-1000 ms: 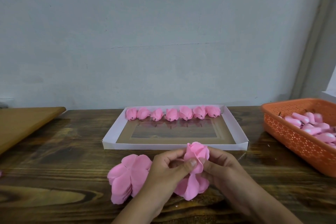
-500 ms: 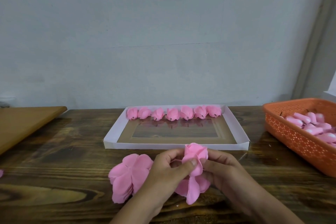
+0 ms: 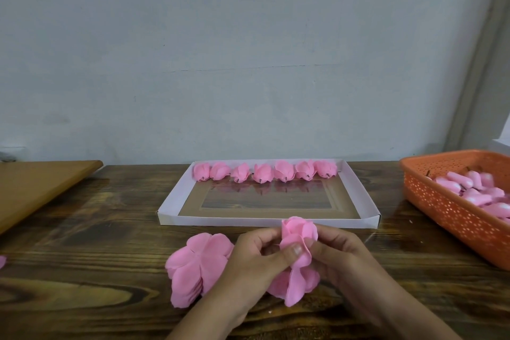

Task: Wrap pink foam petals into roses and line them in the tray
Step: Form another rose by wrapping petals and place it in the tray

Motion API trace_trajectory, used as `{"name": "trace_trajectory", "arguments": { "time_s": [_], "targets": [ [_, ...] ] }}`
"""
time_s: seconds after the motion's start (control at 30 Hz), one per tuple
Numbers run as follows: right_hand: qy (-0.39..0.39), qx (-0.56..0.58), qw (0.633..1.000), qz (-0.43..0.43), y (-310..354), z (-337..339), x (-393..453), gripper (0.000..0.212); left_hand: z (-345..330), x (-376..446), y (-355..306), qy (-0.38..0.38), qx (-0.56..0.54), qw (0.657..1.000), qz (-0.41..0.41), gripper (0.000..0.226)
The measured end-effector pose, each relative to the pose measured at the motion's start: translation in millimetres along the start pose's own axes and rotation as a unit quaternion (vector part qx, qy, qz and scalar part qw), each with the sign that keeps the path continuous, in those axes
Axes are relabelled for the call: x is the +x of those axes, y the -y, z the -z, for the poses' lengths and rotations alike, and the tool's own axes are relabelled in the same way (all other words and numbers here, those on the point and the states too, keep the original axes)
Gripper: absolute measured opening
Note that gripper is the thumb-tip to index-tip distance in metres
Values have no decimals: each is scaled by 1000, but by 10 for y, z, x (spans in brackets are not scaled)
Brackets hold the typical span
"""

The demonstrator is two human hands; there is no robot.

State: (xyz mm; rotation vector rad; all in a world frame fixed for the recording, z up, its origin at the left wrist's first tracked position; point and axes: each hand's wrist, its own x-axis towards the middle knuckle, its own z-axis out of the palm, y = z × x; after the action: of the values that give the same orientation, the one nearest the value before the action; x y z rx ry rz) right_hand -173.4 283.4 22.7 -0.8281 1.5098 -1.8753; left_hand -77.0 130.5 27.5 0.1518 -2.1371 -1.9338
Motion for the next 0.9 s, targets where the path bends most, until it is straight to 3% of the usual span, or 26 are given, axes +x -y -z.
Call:
{"name": "trace_trajectory", "arguments": {
  "time_s": [0.23,0.37,0.47,0.57,0.67,0.73,0.9],
  "targets": [
    [40,38,998,1,54,-16,6,40,-20,23,53,-30,-49,998,20,26],
    [-53,83,995,-1,25,-19,26,30,1,67,31,-85,-191,977,37,37],
    [-143,-21,989,4,-54,-13,26,39,55,61,-43,-76,-311,947,30,43],
    [-129,-241,951,141,-90,-102,-27,58,71,59,-80,-85,-357,930,31,41],
    [-59,-429,855,284,-188,-136,-48,63,50,55,-63,-97,-362,926,42,50],
    [-64,-436,836,328,-211,-161,-52,49,32,41,-45,-80,-362,927,50,52],
    [-161,-379,838,358,-152,-164,-68,24,4,38,0,-83,-344,934,48,48]
  ]
}}
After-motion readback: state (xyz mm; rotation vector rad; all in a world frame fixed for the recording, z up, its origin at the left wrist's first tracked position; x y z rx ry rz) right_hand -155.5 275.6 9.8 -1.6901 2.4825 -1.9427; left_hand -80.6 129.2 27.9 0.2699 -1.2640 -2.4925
